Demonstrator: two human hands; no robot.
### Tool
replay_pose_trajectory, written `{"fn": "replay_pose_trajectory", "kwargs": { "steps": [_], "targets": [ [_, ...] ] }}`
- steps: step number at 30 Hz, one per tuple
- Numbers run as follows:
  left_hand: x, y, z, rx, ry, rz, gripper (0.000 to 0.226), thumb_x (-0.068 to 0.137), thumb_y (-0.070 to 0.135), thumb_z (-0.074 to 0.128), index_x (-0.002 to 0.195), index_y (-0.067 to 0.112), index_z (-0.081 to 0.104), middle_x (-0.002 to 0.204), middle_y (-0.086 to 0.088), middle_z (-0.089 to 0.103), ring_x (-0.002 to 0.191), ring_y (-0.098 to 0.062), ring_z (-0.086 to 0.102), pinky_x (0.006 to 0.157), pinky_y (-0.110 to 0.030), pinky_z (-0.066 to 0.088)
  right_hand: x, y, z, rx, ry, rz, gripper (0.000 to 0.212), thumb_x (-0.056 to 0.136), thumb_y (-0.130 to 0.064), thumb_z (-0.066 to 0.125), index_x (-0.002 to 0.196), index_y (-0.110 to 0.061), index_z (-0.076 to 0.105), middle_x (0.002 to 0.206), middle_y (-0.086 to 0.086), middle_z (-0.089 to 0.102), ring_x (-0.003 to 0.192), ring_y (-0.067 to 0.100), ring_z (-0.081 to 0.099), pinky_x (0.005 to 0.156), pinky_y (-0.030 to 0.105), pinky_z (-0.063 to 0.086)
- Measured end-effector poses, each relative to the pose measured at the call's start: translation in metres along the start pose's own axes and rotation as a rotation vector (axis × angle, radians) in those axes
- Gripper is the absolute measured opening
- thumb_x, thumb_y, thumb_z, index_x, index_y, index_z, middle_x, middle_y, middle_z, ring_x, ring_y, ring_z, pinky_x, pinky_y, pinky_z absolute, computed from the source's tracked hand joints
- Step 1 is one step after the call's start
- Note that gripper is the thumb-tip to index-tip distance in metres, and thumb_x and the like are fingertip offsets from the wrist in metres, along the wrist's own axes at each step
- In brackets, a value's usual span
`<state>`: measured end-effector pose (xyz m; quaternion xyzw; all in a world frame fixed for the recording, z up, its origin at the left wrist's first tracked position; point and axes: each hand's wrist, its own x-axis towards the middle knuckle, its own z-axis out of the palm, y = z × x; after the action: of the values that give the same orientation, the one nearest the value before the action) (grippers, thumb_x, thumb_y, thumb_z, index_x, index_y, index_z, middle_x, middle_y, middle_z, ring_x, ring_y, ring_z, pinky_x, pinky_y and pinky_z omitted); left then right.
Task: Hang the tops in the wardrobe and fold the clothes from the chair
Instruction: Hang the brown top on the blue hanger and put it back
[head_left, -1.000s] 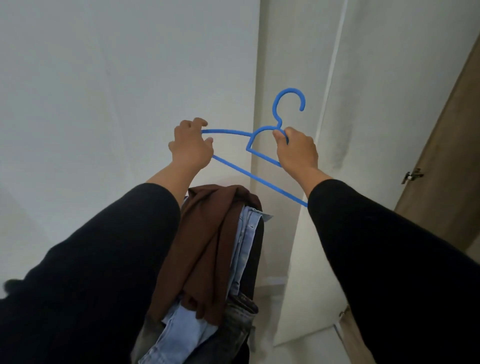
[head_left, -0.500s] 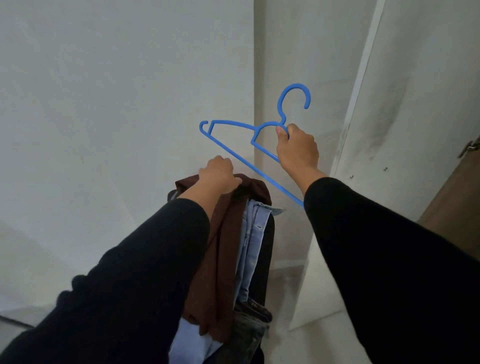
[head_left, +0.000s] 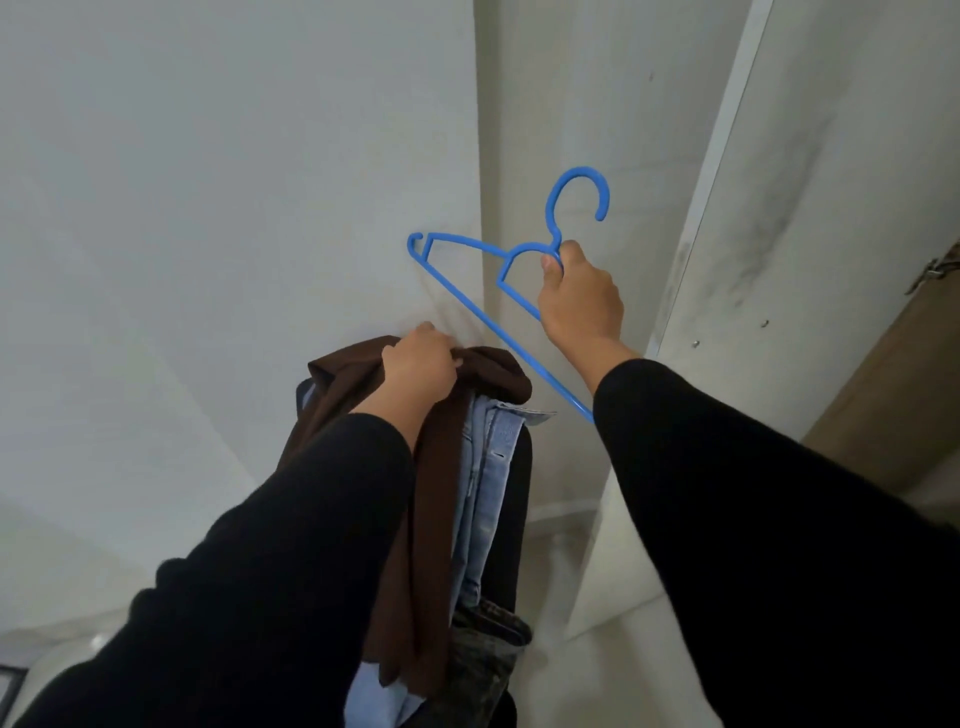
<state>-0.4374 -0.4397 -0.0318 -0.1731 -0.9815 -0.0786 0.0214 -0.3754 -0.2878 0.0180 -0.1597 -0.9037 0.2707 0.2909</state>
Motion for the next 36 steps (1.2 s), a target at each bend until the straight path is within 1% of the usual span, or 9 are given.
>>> {"fn": "replay_pose_trajectory", "kwargs": {
  "steps": [5,9,11,13,18,21,25,29,36],
  "targets": [
    [-0.009,-0.025,-0.048,-0.358,0.162,-0.216,0.027,0.095,0.009,0.038,0.121,0.001,0.043,0.12,-0.022,0.053,0.108,-0.038,0.054,0.088,-0.042,0.045,-0.007,-0.021,-0.006,-0.009,0.053,0.007,0.032,0.103,-0.03,0.026,0.119,-0.011,0.047,0.078,0.002,0.052,0.072,0.022,0.052,0.065,0.036,0.042],
    [-0.017,-0.063,-0.09,-0.562,0.211,-0.359,0.035,0.097,0.012,0.036,0.13,0.0,0.038,0.129,-0.022,0.048,0.117,-0.036,0.049,0.091,-0.037,0.042,-0.014,-0.044,-0.021,-0.01,0.087,0.009,0.032,0.103,-0.03,0.026,0.119,-0.011,0.047,0.078,0.003,0.051,0.071,0.022,0.05,0.064,0.033,0.036],
    [-0.023,-0.083,-0.108,-0.548,0.188,-0.353,0.047,0.097,0.033,0.046,0.13,0.0,0.042,0.129,-0.019,0.051,0.119,-0.036,0.049,0.096,-0.038,0.041,-0.02,-0.057,-0.03,-0.012,0.101,-0.001,0.033,0.103,-0.03,0.026,0.119,-0.01,0.047,0.079,0.004,0.051,0.071,0.022,0.05,0.064,0.033,0.035],
    [-0.034,-0.102,-0.127,-0.49,0.172,-0.291,0.057,0.088,0.048,0.057,0.122,0.002,0.053,0.12,-0.016,0.058,0.114,-0.034,0.054,0.095,-0.038,0.044,-0.034,-0.072,-0.038,-0.019,0.121,-0.013,0.033,0.103,-0.03,0.026,0.119,-0.01,0.047,0.079,0.004,0.051,0.07,0.022,0.05,0.065,0.033,0.036],
    [-0.055,-0.129,-0.164,-0.576,0.303,-0.246,0.043,0.089,0.043,0.058,0.113,0.008,0.064,0.115,-0.014,0.064,0.11,-0.033,0.057,0.094,-0.036,0.046,-0.065,-0.089,-0.054,-0.038,0.148,0.005,0.032,0.103,-0.03,0.027,0.117,-0.01,0.047,0.079,0.006,0.052,0.07,0.023,0.049,0.064,0.032,0.034],
    [-0.069,-0.143,-0.191,-0.655,0.345,-0.253,0.043,0.089,0.044,0.055,0.113,0.009,0.064,0.116,-0.013,0.063,0.111,-0.033,0.056,0.094,-0.035,0.046,-0.089,-0.103,-0.062,-0.026,0.192,0.03,0.031,0.103,-0.029,0.027,0.115,-0.01,0.048,0.079,0.007,0.053,0.069,0.023,0.049,0.063,0.032,0.034],
    [-0.085,-0.16,-0.222,-0.707,0.411,-0.262,0.047,0.089,0.048,0.055,0.11,0.006,0.063,0.113,-0.013,0.062,0.109,-0.032,0.057,0.086,-0.033,0.046,-0.121,-0.12,-0.065,0.006,0.229,0.046,0.027,0.103,-0.027,0.028,0.107,-0.01,0.049,0.078,0.007,0.052,0.067,0.024,0.047,0.061,0.031,0.032],
    [-0.101,-0.172,-0.239,-0.711,0.427,-0.235,0.05,0.087,0.05,0.056,0.106,0.004,0.061,0.111,-0.013,0.063,0.106,-0.032,0.058,0.089,-0.036,0.049,-0.151,-0.131,-0.069,0.032,0.253,0.039,0.017,0.102,-0.027,0.03,0.092,-0.018,0.04,0.073,0.004,0.05,0.063,0.021,0.045,0.051,0.028,0.029],
    [-0.117,-0.181,-0.251,-0.644,0.416,-0.121,0.054,0.085,0.053,0.055,0.101,0.003,0.064,0.107,-0.014,0.066,0.104,-0.033,0.059,0.087,-0.036,0.048,-0.172,-0.154,-0.072,0.061,0.202,0.012,0.016,0.101,-0.026,0.032,0.09,-0.019,0.04,0.073,0.003,0.05,0.067,0.023,0.047,0.055,0.03,0.033]
  ]
}}
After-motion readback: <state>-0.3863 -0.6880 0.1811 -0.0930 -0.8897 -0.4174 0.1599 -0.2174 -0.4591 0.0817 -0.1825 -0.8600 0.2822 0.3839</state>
